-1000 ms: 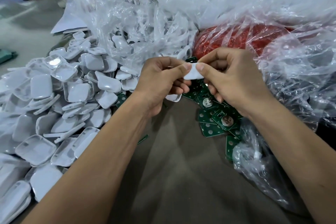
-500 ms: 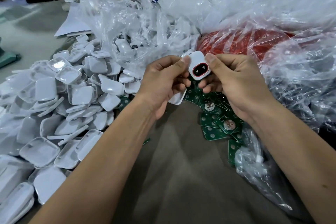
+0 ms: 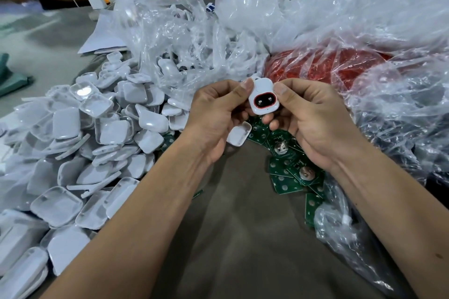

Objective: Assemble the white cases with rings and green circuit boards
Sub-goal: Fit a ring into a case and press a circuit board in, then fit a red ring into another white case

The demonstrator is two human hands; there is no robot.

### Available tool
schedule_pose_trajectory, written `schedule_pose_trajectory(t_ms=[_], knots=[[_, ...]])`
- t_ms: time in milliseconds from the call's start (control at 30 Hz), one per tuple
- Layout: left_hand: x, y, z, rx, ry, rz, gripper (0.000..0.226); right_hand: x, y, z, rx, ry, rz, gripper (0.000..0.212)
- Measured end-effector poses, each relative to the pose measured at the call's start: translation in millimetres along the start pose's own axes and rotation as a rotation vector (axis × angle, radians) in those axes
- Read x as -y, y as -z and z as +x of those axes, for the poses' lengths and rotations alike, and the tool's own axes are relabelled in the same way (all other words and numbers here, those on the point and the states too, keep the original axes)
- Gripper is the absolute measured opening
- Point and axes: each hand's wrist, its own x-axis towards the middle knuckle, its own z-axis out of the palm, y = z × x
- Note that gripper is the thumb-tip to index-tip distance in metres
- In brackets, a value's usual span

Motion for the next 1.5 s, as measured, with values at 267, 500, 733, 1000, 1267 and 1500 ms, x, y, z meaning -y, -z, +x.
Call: schedule_pose_trajectory(t_ms=[267, 500, 733, 1000, 1267, 1500], knots=[[1.0, -7.8, -1.2, -0.086, -0.221, 0.270, 0.025, 2.8, -1.1, 2.4, 0.006, -0.052, 0.078, 0.023], [-36.9, -54.3, 44.5, -0.247, -0.350, 0.344, 0.026, 53.8, -1.5, 45.3, -0.183, -0.028, 0.177, 0.014], [-75.3, -90.4, 136.3, -0.387, -0.528, 0.903, 0.021, 111.2, 14.1, 181.0, -0.345, -0.087, 0.220, 0.029], [-64.1, -93.6, 182.8, -0.284, -0.451, 1.307, 0.035, 118.2, 43.4, 258.3, -0.348, -0.188, 0.220, 0.027], [-65.5, -89.8, 175.2, -0.268, -0.422, 1.264, 0.031, 113.1, 56.8, 243.0, -0.385, -0.117, 0.001, 0.018], [-59.2, -94.1, 118.5, -0.283, -0.715, 1.201, 0.020, 132.5, 74.5, 147.8, -0.250, 0.075, -0.876, 0.010]])
